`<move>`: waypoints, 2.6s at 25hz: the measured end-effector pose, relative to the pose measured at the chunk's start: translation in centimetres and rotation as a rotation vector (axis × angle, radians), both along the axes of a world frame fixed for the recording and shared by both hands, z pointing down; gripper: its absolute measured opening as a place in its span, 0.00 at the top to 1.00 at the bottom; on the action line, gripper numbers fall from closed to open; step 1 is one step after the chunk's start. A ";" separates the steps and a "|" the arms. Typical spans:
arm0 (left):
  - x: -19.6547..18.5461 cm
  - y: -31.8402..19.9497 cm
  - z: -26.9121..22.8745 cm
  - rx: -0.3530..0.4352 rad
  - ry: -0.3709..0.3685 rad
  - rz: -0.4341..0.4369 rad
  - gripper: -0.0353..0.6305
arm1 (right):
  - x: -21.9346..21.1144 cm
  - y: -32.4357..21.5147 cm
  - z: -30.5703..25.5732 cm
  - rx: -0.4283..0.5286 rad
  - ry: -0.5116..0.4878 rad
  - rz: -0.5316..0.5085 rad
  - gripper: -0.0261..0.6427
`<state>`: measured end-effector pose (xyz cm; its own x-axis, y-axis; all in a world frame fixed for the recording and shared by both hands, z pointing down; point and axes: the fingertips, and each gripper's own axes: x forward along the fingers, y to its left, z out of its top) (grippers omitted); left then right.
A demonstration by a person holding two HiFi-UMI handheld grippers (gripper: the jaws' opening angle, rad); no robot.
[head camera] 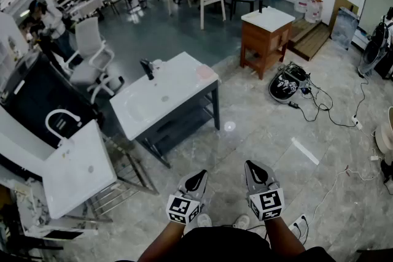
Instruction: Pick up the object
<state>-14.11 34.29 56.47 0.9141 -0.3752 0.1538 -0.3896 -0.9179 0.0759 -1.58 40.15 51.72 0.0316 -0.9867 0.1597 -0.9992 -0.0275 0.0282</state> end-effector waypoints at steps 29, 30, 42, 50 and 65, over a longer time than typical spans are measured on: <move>-6.6 -5.5 1.0 -0.027 0.014 -0.006 0.92 | -5.6 -5.0 0.9 0.003 -0.046 0.003 0.96; -6.7 -5.8 1.2 -0.032 0.014 -0.007 0.92 | -5.8 -5.1 0.9 0.001 -0.048 0.002 0.96; -4.2 -10.3 2.3 -0.052 0.004 -0.045 0.92 | -2.8 -10.5 2.2 -0.007 -0.059 -0.045 0.96; 1.3 -15.3 1.3 -0.029 -0.008 -0.096 0.92 | 3.0 -15.4 1.8 -0.016 -0.054 -0.094 0.96; 8.9 -20.6 0.5 -0.010 -0.022 -0.195 0.92 | 10.1 -22.1 1.6 -0.030 -0.072 -0.223 0.96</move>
<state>-5.23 13.73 56.97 0.8205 -0.5433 0.1778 -0.5617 -0.8240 0.0740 8.50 18.03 53.35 -0.1993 -0.9627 0.1831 -0.9799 0.1941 -0.0460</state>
